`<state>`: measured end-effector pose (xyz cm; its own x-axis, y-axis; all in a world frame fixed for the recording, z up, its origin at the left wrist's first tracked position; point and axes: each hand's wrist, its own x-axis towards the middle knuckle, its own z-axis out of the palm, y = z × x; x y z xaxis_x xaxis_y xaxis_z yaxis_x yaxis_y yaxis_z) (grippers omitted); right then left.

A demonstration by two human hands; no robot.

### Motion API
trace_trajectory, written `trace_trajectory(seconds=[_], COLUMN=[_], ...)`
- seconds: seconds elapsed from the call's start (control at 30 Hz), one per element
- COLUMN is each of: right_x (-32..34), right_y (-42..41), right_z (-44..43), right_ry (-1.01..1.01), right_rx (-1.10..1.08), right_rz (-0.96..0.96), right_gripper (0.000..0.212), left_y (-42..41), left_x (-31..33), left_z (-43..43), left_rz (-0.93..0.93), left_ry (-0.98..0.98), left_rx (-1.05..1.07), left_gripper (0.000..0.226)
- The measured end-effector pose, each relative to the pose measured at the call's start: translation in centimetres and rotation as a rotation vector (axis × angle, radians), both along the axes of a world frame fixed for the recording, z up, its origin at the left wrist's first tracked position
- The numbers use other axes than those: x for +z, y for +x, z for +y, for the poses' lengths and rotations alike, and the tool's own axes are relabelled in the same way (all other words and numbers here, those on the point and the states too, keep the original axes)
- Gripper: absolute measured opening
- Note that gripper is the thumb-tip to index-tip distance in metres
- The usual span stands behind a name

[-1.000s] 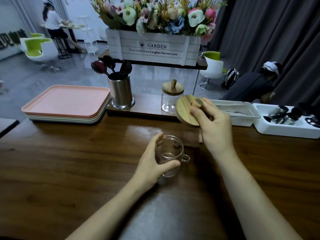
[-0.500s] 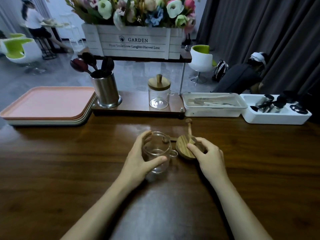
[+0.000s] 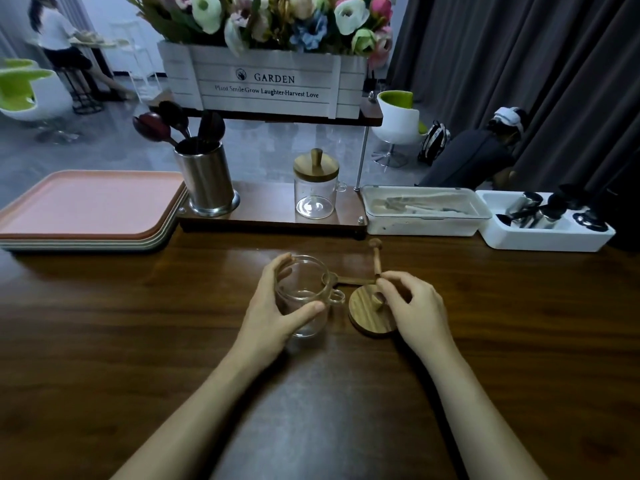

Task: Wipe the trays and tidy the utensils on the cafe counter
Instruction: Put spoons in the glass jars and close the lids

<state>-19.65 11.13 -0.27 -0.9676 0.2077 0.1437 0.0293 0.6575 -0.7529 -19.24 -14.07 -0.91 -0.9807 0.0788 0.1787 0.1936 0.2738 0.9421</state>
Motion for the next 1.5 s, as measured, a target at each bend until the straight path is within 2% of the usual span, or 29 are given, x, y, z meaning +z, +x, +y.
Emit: trace_trajectory(seconds=[0.1, 0.27, 0.43, 0.73, 0.9, 1.1, 1.2, 1.33, 1.5], right_x=[1.0, 2.0, 1.5, 0.9, 0.7, 4.1, 6.4, 8.7, 8.5], right_y=[-2.7, -6.3, -7.3, -7.6, -7.6, -6.0, -4.6, -2.8, -2.4], right_z=[0.2, 0.8, 0.9, 0.8, 0.8, -0.5, -1.5, -2.8, -4.2], right_ry=[0.068, 0.132, 0.191, 0.155, 0.090, -0.278, -0.356, -0.292, -0.202], right_rx=[0.010, 0.106, 0.188, 0.219, 0.177, 0.249, 0.315, 0.391, 0.438], right_rz=[0.024, -0.256, -0.340, -0.329, -0.224, -0.044, -0.034, -0.034, -0.072], right_gripper=[0.019, 0.009, 0.005, 0.015, 0.016, 0.019, 0.019, 0.014, 0.008], left_y=[0.0, 0.1, 0.6, 0.9, 1.0, 1.0, 1.0, 0.9, 0.9], left_x=[0.0, 0.1, 0.1, 0.3, 0.3, 0.3, 0.3, 0.1, 0.0], left_z=[0.0, 0.0, 0.2, 0.4, 0.4, 0.4, 0.4, 0.4, 0.5], left_rz=[0.004, 0.013, 0.011, 0.016, 0.022, 0.019, 0.016, 0.020, 0.024], left_ry=[0.001, 0.002, 0.008, 0.001, 0.001, -0.007, -0.007, -0.008, 0.008], left_rx=[0.010, 0.005, -0.016, -0.017, -0.013, -0.009, -0.008, -0.006, 0.001], left_gripper=[0.090, 0.088, 0.087, 0.087, 0.086, 0.087, 0.087, 0.086, 0.087])
